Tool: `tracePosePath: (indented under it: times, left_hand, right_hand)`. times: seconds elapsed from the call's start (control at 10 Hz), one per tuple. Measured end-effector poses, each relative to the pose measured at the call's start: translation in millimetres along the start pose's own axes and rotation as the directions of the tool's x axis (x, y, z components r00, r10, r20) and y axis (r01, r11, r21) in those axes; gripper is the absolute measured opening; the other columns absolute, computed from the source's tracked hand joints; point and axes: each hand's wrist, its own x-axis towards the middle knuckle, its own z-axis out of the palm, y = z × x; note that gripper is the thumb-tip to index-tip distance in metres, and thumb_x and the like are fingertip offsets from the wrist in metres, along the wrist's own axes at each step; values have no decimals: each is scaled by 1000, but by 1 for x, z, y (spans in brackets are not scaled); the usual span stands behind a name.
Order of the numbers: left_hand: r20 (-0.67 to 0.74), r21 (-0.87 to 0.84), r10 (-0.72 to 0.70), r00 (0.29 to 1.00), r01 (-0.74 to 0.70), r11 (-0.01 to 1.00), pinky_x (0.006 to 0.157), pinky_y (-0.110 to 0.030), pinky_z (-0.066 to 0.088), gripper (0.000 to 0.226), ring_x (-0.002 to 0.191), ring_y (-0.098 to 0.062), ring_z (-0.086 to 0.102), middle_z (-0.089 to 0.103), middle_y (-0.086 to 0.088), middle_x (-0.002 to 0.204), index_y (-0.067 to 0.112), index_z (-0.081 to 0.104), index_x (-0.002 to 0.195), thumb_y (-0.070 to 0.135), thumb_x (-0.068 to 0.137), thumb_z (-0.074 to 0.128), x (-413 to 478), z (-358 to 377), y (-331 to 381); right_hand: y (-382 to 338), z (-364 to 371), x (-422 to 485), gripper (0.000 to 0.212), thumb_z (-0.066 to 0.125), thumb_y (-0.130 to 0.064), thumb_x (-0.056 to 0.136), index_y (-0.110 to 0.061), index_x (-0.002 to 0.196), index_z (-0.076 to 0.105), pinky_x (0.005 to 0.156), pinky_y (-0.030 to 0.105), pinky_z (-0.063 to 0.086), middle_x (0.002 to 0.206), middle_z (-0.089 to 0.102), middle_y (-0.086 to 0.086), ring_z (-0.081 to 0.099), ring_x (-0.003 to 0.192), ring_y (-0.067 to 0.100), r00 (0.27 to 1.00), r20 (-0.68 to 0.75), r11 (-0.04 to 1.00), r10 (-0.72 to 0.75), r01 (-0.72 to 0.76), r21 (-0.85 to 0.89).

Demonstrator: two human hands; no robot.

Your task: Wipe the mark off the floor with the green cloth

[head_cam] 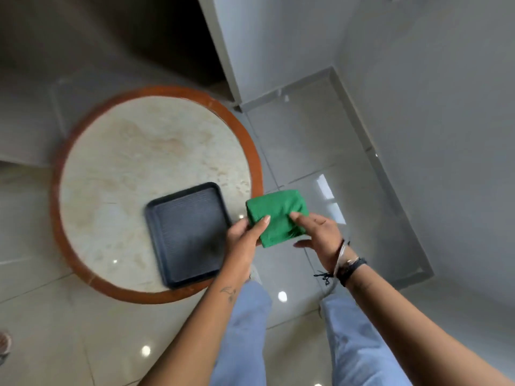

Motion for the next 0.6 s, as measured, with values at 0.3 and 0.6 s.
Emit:
tracePosePath:
  times: [0.3,0.6]
  left_hand:
    - [-283,468,93,954,53,882,65,-41,55,8,74,-31,67,70,-7,74,9,67,80,14,83,72,4,-156,-24]
    - [-422,818,174,890,291,497,74,-41,50,36,100,-38,64,67,-14,106,10,61,104,34,79,73,1,-144,-17]
  right_hand:
    - [89,149,24,11,71,-20,83,-10,83,67,56,32,58,78,70,10,69,63,25,980,-140,832,139,-193,-520]
    - [81,153,10,25,59,-36,82,-14,94,57,66,34,43,98,63,11,63,88,37,977,-213,464,-18,-181,-867]
